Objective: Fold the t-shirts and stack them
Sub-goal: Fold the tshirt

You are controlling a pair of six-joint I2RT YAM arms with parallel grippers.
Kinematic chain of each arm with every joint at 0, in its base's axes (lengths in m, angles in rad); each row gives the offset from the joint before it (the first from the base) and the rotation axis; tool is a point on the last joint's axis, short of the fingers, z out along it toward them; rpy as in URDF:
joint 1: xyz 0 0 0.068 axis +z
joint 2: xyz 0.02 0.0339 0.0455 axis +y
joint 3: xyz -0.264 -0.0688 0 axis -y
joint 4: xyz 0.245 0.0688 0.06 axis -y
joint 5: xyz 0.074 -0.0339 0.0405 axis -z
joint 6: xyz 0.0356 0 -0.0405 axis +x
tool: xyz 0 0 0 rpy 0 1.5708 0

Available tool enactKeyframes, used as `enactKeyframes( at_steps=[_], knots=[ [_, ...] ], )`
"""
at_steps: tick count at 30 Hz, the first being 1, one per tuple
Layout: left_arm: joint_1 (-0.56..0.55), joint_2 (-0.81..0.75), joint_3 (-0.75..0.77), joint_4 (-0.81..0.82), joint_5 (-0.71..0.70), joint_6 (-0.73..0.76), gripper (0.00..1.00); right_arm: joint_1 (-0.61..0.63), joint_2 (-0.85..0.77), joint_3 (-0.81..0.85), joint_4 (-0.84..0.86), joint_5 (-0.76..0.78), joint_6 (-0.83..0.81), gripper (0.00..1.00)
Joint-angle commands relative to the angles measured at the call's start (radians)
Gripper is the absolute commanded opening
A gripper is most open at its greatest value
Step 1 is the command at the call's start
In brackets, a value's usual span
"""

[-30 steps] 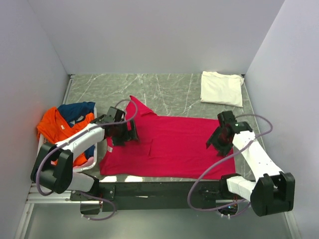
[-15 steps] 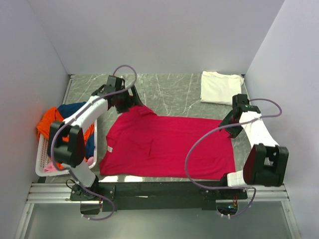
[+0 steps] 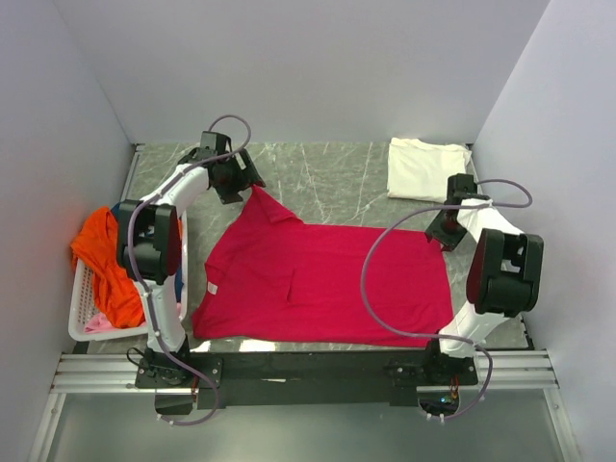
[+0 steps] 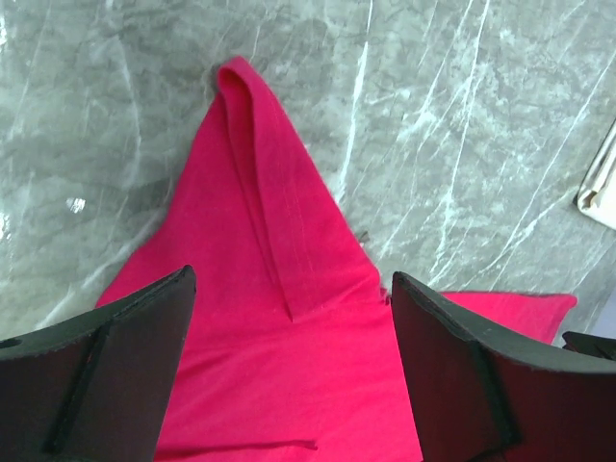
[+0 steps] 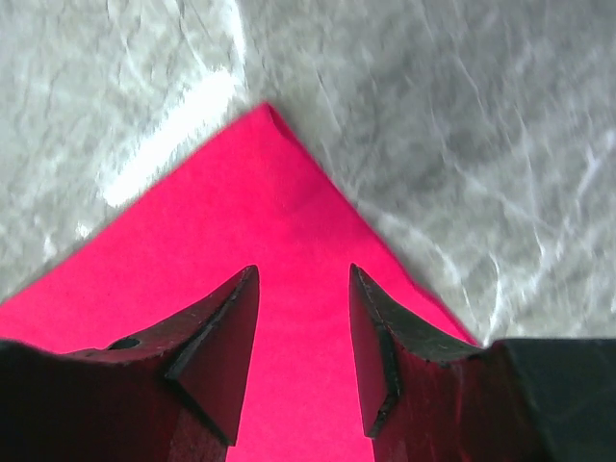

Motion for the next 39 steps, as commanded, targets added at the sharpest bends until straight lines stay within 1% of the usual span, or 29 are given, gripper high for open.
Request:
enactKeyframes(
  at_steps=[1,13,18,23,27,28,30,31,34,39],
  knots=[
    [-0.003,0.019,0.072,0.027,0.025,-0.021,0.88,-0.008,0.036,0.057,0.071,0.036,-0.031,0.49],
    [-0.003,0.135,0.189,0.011,0.002,-0.026,0.88,-0.039,0.154,0.147,0.095,0.025,-0.057,0.48],
    [-0.003,0.156,0.218,0.013,-0.008,-0.029,0.88,-0.050,0.187,0.161,0.094,-0.004,-0.064,0.46],
    [-0.003,0.175,0.230,0.015,-0.018,-0.034,0.88,-0.054,0.196,0.135,0.107,-0.034,-0.064,0.42],
    [-0.003,0.196,0.250,0.022,-0.023,-0.044,0.86,-0.059,0.211,0.134,0.110,-0.045,-0.064,0.34],
    [-0.003,0.213,0.259,0.022,-0.037,-0.046,0.85,-0.061,0.217,0.143,0.109,-0.048,-0.064,0.30],
    [-0.005,0.240,0.287,0.025,-0.051,-0.050,0.84,-0.062,0.228,0.158,0.100,-0.048,-0.066,0.26],
    [-0.005,0.250,0.298,0.024,-0.052,-0.052,0.84,-0.062,0.237,0.172,0.094,-0.047,-0.066,0.21],
    [-0.005,0.294,0.345,0.012,-0.058,-0.055,0.81,-0.062,0.248,0.184,0.087,-0.051,-0.067,0.15],
    [-0.006,0.352,0.416,0.001,-0.063,-0.060,0.72,-0.064,0.247,0.184,0.080,-0.050,-0.070,0.10]
  ],
)
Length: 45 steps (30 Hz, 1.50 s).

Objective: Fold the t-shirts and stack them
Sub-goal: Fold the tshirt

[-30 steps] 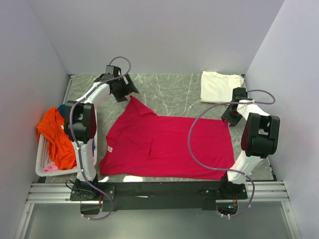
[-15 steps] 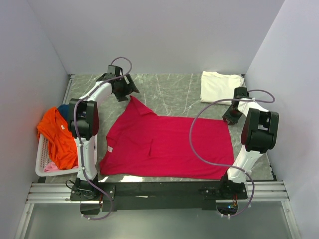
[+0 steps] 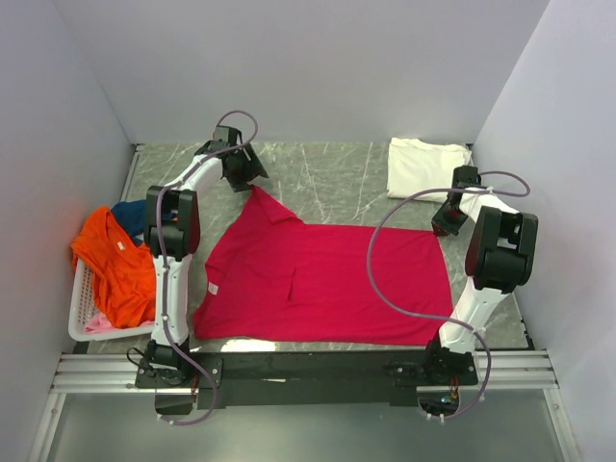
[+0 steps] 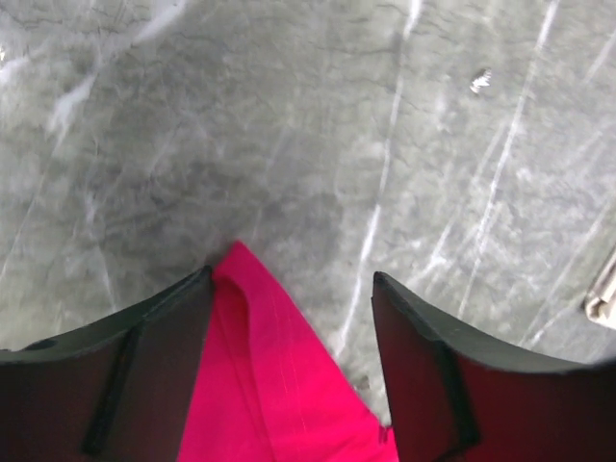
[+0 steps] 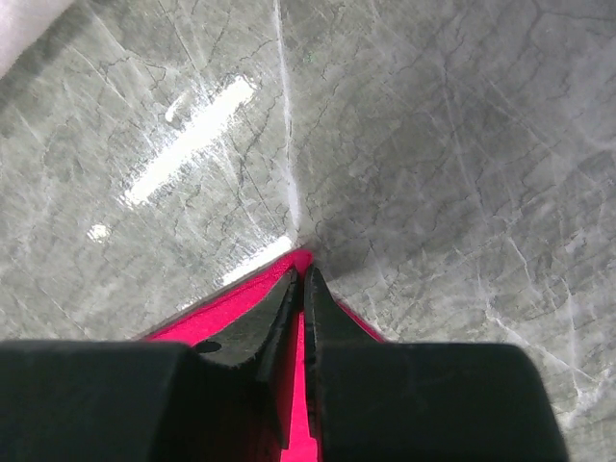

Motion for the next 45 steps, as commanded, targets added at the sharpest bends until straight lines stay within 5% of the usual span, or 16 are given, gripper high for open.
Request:
enactKeyframes(
  at_steps=[1,7,18,21,31,45],
  knots=[
    [-0.008,0.032,0.073,0.001,-0.019,-0.011,0.71,-0.011,0.024,0.021,-0.006,0.015,-0.017,0.09],
    [-0.013,0.036,0.076,-0.008,-0.065,-0.017,0.58,-0.011,0.029,0.025,-0.012,0.013,-0.014,0.08],
    [-0.013,0.032,0.059,-0.013,-0.035,-0.031,0.08,-0.011,0.043,0.048,-0.026,0.012,-0.017,0.00],
    [-0.013,0.034,0.065,-0.004,-0.019,-0.045,0.00,-0.011,0.044,0.056,-0.032,0.005,-0.012,0.00],
    [-0.008,0.069,0.151,0.036,0.011,-0.083,0.00,-0.010,0.046,0.142,-0.061,-0.002,0.000,0.00],
    [0.041,0.155,0.280,0.390,0.168,-0.302,0.00,-0.010,0.167,0.435,-0.129,-0.021,0.034,0.00]
  ],
)
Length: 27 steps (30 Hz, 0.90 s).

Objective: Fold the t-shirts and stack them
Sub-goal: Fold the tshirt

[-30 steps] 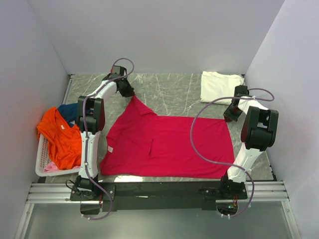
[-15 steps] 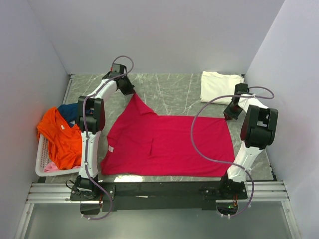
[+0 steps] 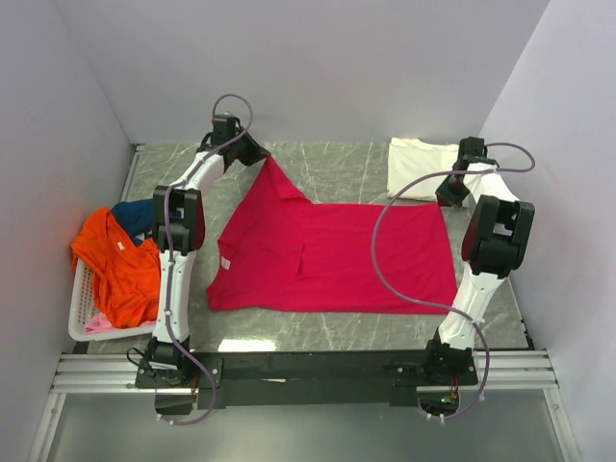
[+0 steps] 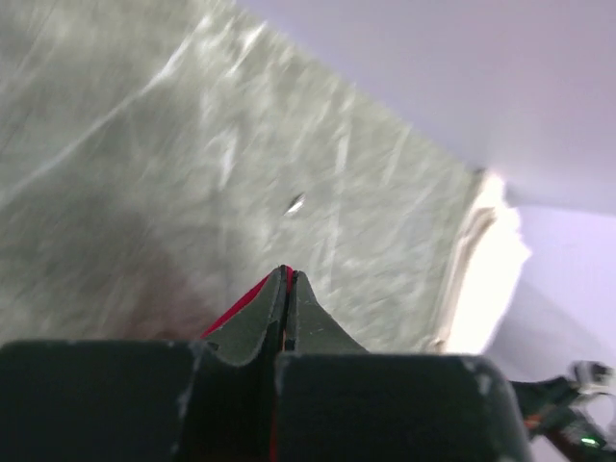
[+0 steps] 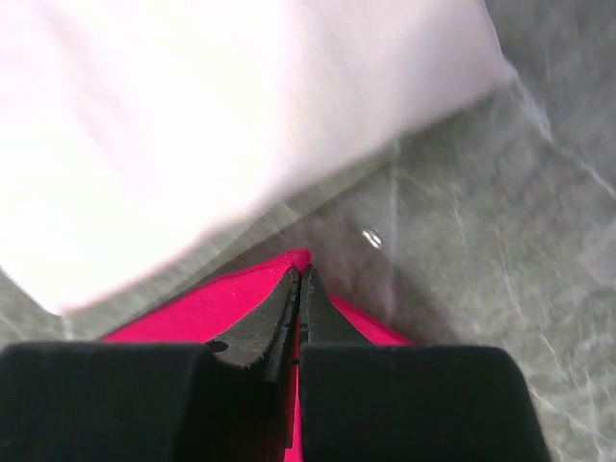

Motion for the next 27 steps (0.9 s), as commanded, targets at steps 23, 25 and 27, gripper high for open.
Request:
enactKeyframes(
  at_steps=[23,25,27],
  knots=[
    [0.050,-0.737,-0.834,0.266,0.078,-0.384,0.00,-0.009,-0.306,-0.200,0.094,-0.011,-0.036,0.00],
    [0.050,-0.780,-0.883,0.248,0.057,-0.371,0.00,-0.009,-0.330,-0.231,0.099,-0.002,-0.034,0.00],
    [0.050,-0.835,-0.922,0.187,0.038,-0.345,0.00,-0.009,-0.363,-0.275,0.100,0.010,-0.037,0.00]
  ],
)
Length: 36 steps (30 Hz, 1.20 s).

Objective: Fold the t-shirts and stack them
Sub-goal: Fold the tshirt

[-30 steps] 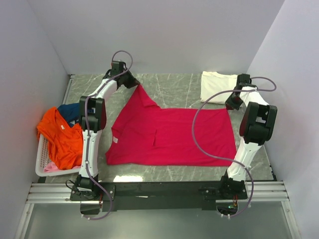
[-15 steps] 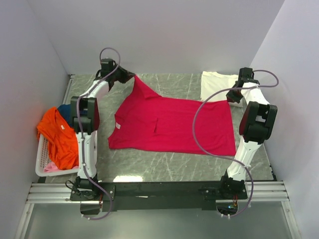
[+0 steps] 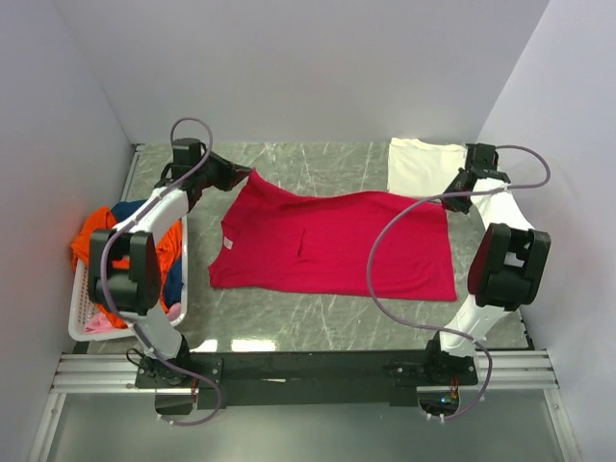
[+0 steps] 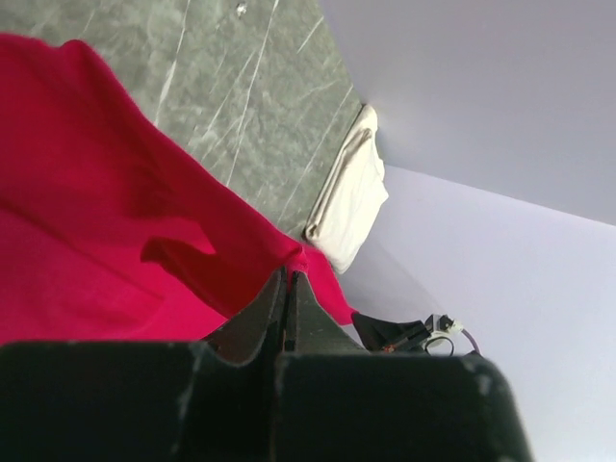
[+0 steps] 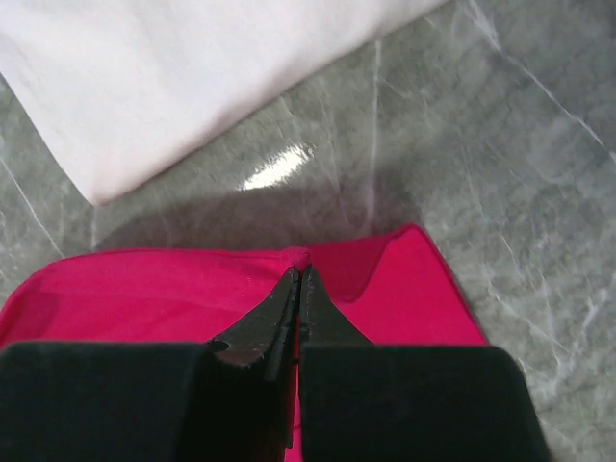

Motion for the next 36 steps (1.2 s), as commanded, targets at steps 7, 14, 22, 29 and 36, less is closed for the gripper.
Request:
enactKeyframes(
  at_steps=[7,14,22,29,36],
  knots=[
    [-0.003,-0.245,-0.231,-0.055,-0.048,-0.010,0.00,-0.009,-0.146,-0.157,0.024,0.072,-0.047,0.00],
    [-0.003,-0.402,-0.349,-0.087,-0.073,-0.031,0.00,-0.009,-0.221,-0.234,0.014,0.177,-0.062,0.00],
    [-0.003,-0.479,-0.446,-0.103,-0.068,-0.042,0.00,-0.009,-0.239,-0.270,-0.006,0.221,-0.057,0.00],
    [-0.003,-0.513,-0.474,-0.126,-0.073,-0.039,0.00,-0.004,-0.239,-0.303,-0.043,0.259,-0.016,0.00],
    [-0.003,-0.537,-0.489,-0.227,-0.130,-0.022,0.00,0.005,-0.261,-0.367,-0.091,0.302,0.035,0.00]
  ],
)
